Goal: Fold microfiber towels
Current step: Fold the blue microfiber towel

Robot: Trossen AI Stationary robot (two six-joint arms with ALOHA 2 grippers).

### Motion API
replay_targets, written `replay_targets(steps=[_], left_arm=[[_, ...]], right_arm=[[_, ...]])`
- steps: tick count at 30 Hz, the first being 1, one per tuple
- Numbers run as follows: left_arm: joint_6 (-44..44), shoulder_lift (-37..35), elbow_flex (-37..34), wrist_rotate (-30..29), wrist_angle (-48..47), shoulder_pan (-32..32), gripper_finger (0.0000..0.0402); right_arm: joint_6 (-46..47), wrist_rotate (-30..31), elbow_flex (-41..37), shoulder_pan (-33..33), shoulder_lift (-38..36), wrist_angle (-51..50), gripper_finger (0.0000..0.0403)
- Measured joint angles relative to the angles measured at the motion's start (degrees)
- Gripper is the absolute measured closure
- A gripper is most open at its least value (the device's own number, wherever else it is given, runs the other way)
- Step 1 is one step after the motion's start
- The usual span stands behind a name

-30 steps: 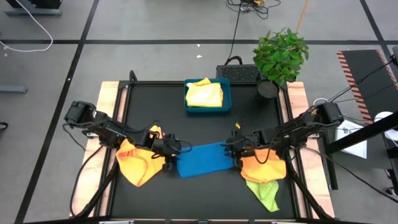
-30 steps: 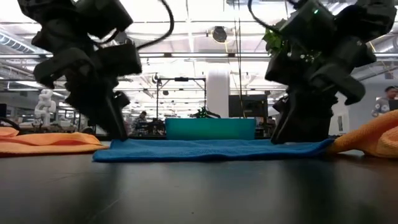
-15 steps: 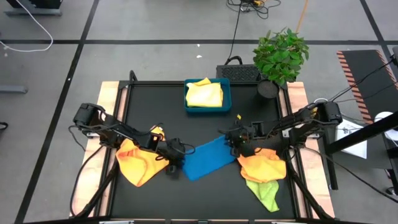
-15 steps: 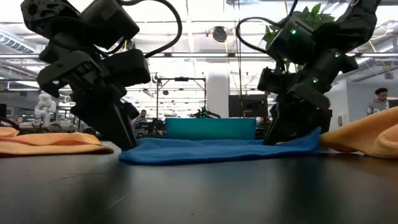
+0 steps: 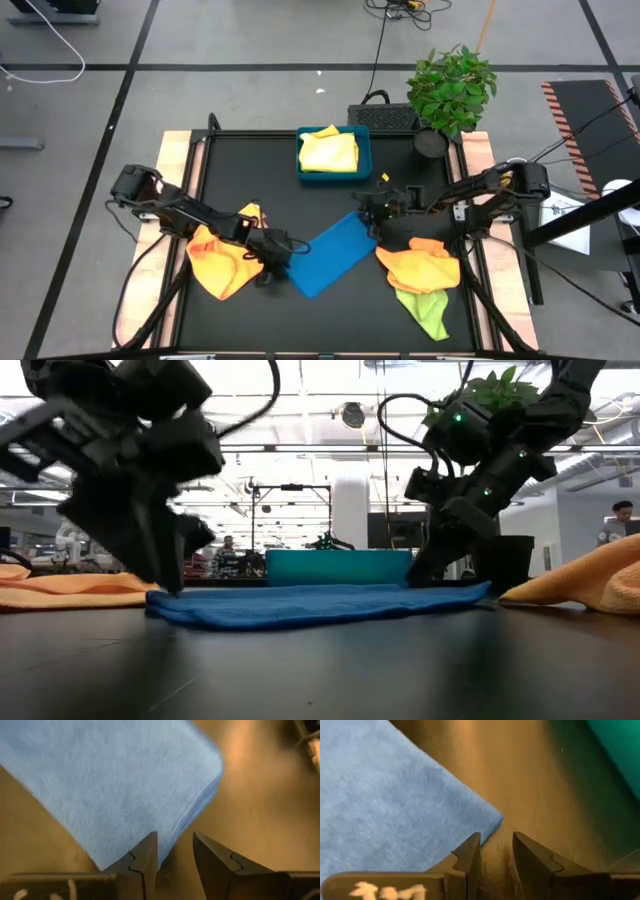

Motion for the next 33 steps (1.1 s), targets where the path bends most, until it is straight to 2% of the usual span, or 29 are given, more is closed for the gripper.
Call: replay_targets(steps=[4,7,11,16,20,25,33], left_arm=[[2.4,-6.5,0.1,-2.2,-3.5,0.0,0.0275],[3.5,-10.9,0.1,-7.0,-8.2,0.0,0.0275],[3.8,-11.6,0.1,-13.5,-12.6,0.2,0.0275],[3.0,-6.9,0.0,-13.5,-11.6,1.5,0.0275],[2.1,-3.5,0.1,-12.5,-9.4,1.7,0.0275],[0.3,-0.7,0.1,-10.2,-8.3,1.3,0.0275],[0.6,-0.2,0.2,-7.8,-5.8,0.5,0.0275]], right_arm=[[0.7,-0.1,0.0,1.8,-3.0,-0.7,0.0298],[1.1,-2.5,0.0,4.4,-5.4,-0.2,0.0298],[2.9,-6.3,0.0,9.1,-6.0,2.1,0.0298],[6.4,-5.8,0.0,13.6,-3.2,2.0,0.0298],[8.5,-2.9,0.0,14.2,-1.0,-0.3,0.0298],[8.8,1.8,0.0,12.2,-0.2,-4.7,0.0298],[6.6,1.9,0.0,5.3,-0.2,-4.5,0.0298]])
